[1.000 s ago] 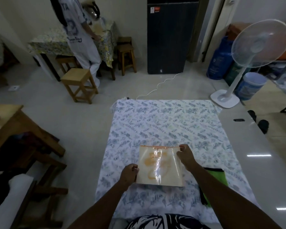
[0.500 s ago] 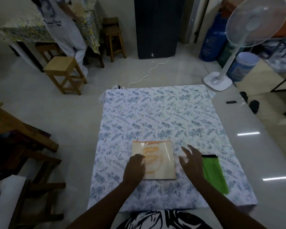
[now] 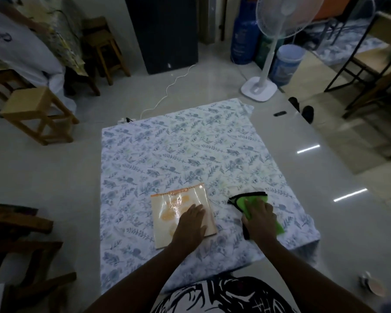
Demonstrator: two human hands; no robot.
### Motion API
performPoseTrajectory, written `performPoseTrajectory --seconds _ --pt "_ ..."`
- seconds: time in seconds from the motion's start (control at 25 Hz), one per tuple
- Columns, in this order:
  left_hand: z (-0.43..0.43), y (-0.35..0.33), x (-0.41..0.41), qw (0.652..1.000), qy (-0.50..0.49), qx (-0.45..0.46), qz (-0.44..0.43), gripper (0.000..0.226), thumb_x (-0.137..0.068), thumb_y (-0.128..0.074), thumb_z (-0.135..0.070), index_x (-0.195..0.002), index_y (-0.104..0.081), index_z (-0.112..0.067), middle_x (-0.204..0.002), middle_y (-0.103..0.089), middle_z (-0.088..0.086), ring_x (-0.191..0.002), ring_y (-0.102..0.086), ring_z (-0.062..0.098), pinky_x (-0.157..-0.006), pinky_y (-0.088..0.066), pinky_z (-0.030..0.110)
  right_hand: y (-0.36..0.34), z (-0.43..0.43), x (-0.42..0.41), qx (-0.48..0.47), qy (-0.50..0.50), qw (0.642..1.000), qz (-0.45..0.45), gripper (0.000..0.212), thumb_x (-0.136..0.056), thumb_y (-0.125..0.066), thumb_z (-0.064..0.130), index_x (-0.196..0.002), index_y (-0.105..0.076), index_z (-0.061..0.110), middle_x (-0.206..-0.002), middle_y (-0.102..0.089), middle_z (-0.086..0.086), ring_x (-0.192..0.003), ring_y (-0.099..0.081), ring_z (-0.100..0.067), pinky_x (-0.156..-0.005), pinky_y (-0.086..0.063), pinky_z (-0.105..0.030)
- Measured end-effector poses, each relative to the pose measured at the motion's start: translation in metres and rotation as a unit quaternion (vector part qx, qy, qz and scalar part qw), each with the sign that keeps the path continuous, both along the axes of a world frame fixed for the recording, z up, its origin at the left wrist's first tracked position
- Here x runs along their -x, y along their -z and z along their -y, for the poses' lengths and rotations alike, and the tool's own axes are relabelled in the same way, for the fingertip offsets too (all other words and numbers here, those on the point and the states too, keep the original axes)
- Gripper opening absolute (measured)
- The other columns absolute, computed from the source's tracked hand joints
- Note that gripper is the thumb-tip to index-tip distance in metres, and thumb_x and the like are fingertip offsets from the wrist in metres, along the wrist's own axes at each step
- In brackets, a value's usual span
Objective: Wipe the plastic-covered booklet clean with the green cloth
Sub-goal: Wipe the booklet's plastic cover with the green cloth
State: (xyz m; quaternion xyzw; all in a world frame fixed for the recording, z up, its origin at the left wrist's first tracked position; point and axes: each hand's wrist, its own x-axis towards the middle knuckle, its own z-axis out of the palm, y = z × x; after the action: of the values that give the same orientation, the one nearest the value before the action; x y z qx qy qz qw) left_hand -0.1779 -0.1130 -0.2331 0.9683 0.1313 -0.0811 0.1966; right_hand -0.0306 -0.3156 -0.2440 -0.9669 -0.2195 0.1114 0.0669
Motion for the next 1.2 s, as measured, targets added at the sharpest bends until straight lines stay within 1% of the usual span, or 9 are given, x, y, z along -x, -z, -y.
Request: performPoseTrajectory --seconds 0.24,0.44,0.64,0.72,0.84,0.92,1.08,1.12,1.2 --pt "-0.034 -0.005 0.041 0.991 -0.129 0.008 0.025 0.055 -0.092 -0.055 -0.037 -0.140 -0.050 -0.010 -0.154 -0.040 0.010 -0.146 -0.031 0.029 -0.118 -0.031 0.042 -0.005 -0.022 -0.011 -0.143 -0.024 0.989 -0.018 0.037 -0.075 -0.053 0.007 -0.109 -0.069 0.008 -0.109 -0.066 -0.018 -0.093 -0.052 -0.038 -0.076 -0.043 -0.039" --pt "-0.077 -0.021 0.081 0.967 -0.223 0.077 -0.094 0.100 -0.085 -0.062 -0.057 -0.156 -0.010 -0.010 -0.165 -0.007 0.007 -0.152 -0.007 0.027 -0.122 -0.015 0.041 -0.021 -0.097 0.015 -0.198 -0.154 0.966 -0.058 0.049 -0.080 -0.056 -0.002 -0.125 -0.061 0.017 -0.120 -0.060 -0.010 -0.100 -0.054 -0.034 -0.081 -0.037 -0.031" --pt "-0.081 -0.021 0.087 0.962 -0.145 -0.002 -0.232 0.115 -0.078 -0.066 -0.062 -0.157 0.002 -0.014 -0.165 0.009 0.004 -0.150 0.009 0.038 -0.120 -0.006 0.056 -0.024 -0.142 0.039 -0.070 -0.151 0.983 -0.075 0.046 -0.092 -0.043 0.006 -0.134 -0.049 0.023 -0.138 -0.043 -0.008 -0.113 -0.044 -0.032 -0.084 -0.049 -0.037" --pt "-0.075 -0.021 0.083 0.959 -0.154 -0.034 -0.235 0.113 -0.078 -0.068 -0.058 -0.156 -0.001 -0.014 -0.166 0.007 0.003 -0.150 0.011 0.040 -0.119 -0.003 0.057 -0.019 -0.120 0.072 -0.091 -0.231 0.967 -0.061 0.028 -0.094 -0.047 0.021 -0.120 -0.057 0.022 -0.125 -0.053 -0.008 -0.104 -0.053 -0.023 -0.077 -0.049 -0.030" --pt "-0.075 -0.022 0.080 0.956 -0.157 -0.051 -0.244 0.111 -0.076 -0.071 -0.056 -0.156 -0.006 -0.015 -0.166 0.003 0.002 -0.150 0.008 0.040 -0.119 -0.005 0.057 0.011 -0.085 0.081 -0.036 -0.437 0.898 -0.037 0.029 -0.085 -0.061 0.030 -0.114 -0.060 0.032 -0.120 -0.060 0.000 -0.103 -0.055 -0.022 -0.081 -0.050 -0.032" --pt "-0.079 -0.025 0.078 0.955 -0.135 -0.074 -0.255 0.109 -0.077 -0.071 -0.055 -0.156 -0.008 -0.015 -0.165 -0.001 0.005 -0.150 0.005 0.039 -0.119 -0.007 0.057 0.019 -0.100 0.048 -0.054 -0.395 0.915 -0.061 0.022 -0.084 -0.059 0.044 -0.103 -0.063 0.036 -0.116 -0.060 -0.004 -0.105 -0.056 -0.026 -0.086 -0.051 -0.041" --pt "-0.083 -0.028 0.079 0.956 -0.116 -0.082 -0.255 0.105 -0.080 -0.070 -0.053 -0.156 -0.009 -0.014 -0.165 -0.002 0.007 -0.150 0.003 0.041 -0.120 -0.009 0.058 0.009 -0.138 0.032 -0.044 -0.193 0.979 -0.044 0.032 -0.091 -0.047 0.013 -0.121 -0.056 0.017 -0.125 -0.051 -0.018 -0.116 -0.048 -0.042 -0.088 -0.042 -0.043" --pt "-0.083 -0.027 0.079 0.956 -0.118 -0.077 -0.257 0.104 -0.080 -0.071 -0.052 -0.155 -0.010 -0.014 -0.165 -0.002 0.007 -0.150 0.002 0.041 -0.120 -0.009 0.058 0.003 -0.133 0.051 -0.059 -0.204 0.975 -0.066 0.032 -0.091 -0.045 0.016 -0.122 -0.054 0.016 -0.124 -0.052 -0.015 -0.115 -0.050 -0.039 -0.085 -0.041 -0.037" --pt "-0.082 -0.025 0.078 0.955 -0.124 -0.080 -0.259 0.105 -0.079 -0.072 -0.050 -0.155 -0.010 -0.013 -0.165 -0.003 0.008 -0.150 0.000 0.040 -0.120 -0.008 0.057 0.003 -0.102 0.085 -0.049 -0.375 0.923 -0.075 0.039 -0.087 -0.057 0.017 -0.126 -0.052 0.021 -0.122 -0.057 -0.008 -0.110 -0.053 -0.031 -0.083 -0.044 -0.033"
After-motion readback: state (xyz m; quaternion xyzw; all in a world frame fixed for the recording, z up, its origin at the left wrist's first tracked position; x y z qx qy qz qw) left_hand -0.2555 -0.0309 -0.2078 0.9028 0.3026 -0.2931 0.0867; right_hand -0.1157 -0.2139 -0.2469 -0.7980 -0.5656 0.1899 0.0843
